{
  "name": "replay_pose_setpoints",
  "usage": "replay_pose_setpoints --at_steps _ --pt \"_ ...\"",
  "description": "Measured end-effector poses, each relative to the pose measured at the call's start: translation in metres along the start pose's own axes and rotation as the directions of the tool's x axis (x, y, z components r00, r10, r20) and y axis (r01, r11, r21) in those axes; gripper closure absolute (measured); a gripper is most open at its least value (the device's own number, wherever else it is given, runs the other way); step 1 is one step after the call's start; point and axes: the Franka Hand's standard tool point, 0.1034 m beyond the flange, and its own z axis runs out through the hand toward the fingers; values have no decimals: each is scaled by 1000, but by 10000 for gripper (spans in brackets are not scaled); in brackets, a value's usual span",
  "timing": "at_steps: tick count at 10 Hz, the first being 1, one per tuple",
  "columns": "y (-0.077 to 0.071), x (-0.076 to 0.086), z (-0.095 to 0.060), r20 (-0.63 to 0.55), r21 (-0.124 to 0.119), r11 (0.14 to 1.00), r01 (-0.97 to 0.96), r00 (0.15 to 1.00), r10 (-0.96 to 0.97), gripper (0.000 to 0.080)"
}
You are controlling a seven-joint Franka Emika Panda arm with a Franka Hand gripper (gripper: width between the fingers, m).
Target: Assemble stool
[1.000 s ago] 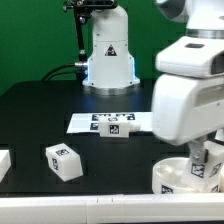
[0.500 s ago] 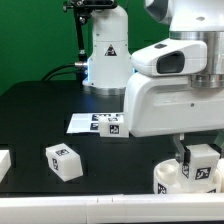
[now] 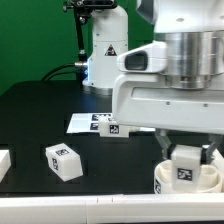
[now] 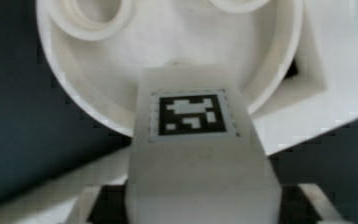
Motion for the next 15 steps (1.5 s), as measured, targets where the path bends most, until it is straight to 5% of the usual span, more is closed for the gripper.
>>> replay_pose_setpoints --at_steps 4,7,10,12,15 --pt "8 1 0 -5 -23 971 -236 972 236 464" --pt "29 -5 -2 -41 -45 723 -689 725 688 463" --pt "36 -10 -2 -60 -51 611 -790 613 788 463" --pt "35 -10 -1 -59 -52 617 -785 619 783 237" --pt "52 -16 -22 -25 -45 695 -718 696 717 169"
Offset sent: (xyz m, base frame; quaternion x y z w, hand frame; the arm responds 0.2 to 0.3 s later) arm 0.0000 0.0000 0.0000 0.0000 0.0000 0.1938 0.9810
